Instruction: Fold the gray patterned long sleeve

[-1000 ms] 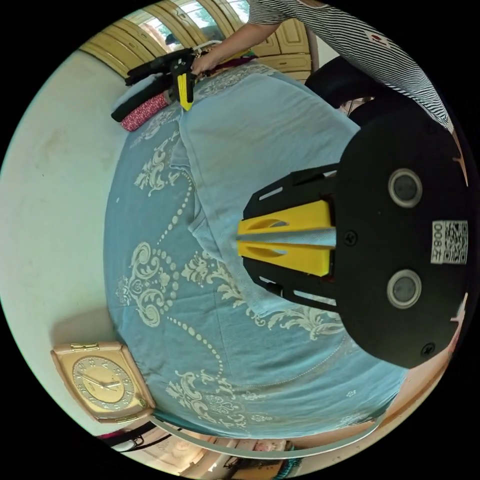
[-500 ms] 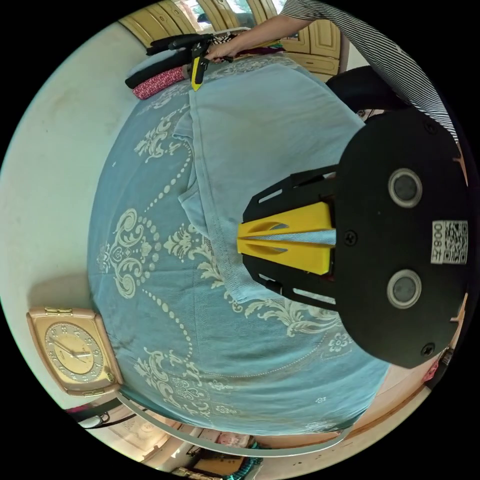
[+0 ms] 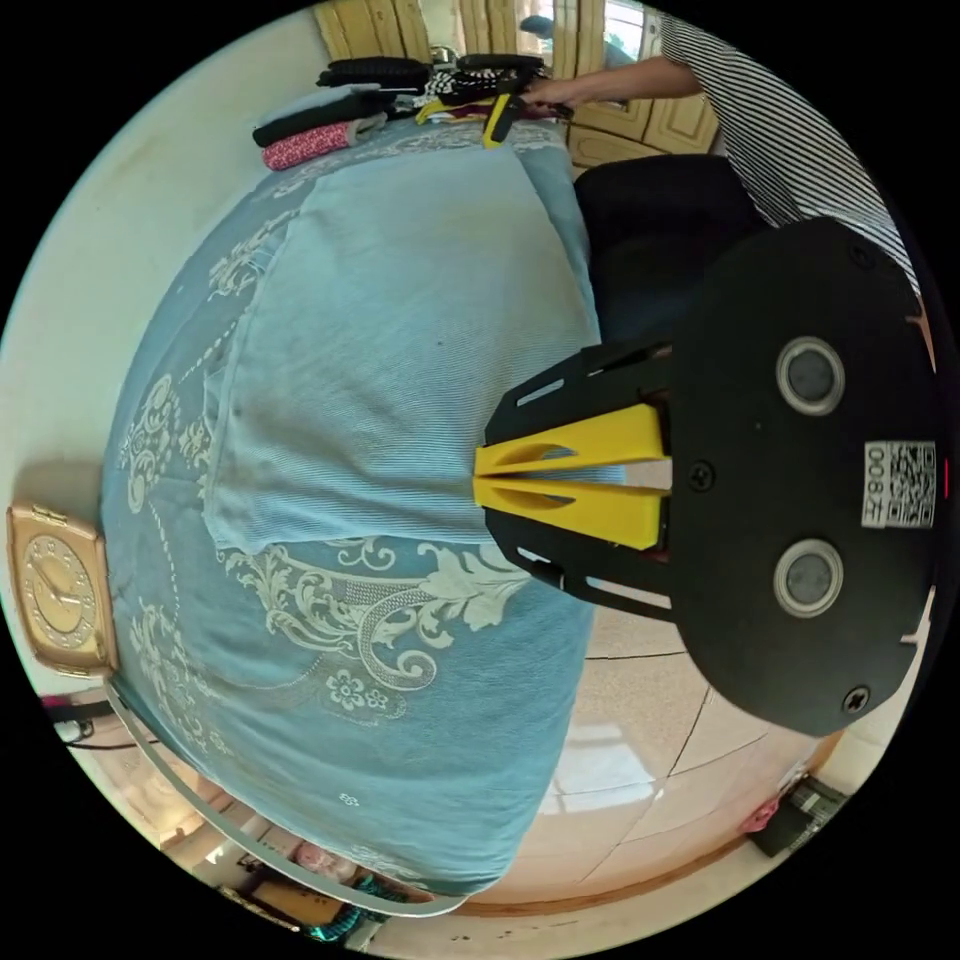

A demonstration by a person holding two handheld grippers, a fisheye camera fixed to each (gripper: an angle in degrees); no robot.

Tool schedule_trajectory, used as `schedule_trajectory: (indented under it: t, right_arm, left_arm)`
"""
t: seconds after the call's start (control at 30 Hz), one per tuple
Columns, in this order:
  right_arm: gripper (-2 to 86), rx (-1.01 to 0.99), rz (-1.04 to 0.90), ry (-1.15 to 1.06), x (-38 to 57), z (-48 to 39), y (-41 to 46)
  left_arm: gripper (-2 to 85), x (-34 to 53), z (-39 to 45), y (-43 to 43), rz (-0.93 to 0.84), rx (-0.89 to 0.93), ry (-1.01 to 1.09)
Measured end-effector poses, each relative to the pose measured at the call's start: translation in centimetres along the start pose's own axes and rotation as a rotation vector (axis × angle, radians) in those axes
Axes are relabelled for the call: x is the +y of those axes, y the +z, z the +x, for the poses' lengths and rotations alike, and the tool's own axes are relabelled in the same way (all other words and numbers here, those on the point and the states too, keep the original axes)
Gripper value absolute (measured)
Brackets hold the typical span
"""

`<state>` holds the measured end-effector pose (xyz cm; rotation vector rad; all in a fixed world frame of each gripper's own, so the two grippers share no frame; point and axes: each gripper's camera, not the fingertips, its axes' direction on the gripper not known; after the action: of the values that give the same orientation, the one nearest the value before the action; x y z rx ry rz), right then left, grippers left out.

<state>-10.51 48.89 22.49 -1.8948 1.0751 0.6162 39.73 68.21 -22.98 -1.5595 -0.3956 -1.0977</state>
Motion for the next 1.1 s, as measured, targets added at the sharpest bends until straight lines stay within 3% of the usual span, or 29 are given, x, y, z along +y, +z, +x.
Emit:
schedule_trajectory:
  t: [0.23,0.33,0.47,0.77,1.1]
  right_arm:
    - [-0.1,0.085,0.025,-0.010,2.7,1.4,1.7]
    - [0.2,-0.069,0.045,0.083,4.5,4.9,1.9]
    - [1.2,-0.240,0.232,0.246,9.9,9.9,0.1]
    - [8.8,-0.522,0.240,0.432,17.4,17.2,6.1]
    - [4.3,-0.784,0.323,0.546,20.8,23.5,11.9]
  left_arm:
    - [0.2,0.9,3.9,-2.6,-0.013,-0.090,0.059]
    - [0.2,1.8,5.1,-5.4,0.035,-0.036,0.027]
    - [0.3,4.8,8.9,-10.3,0.185,0.049,0.079]
    - [1.1,7.3,25.5,-11.6,0.130,0.263,0.461]
    - [6.5,7.5,48.2,-13.3,0.075,0.305,0.981]
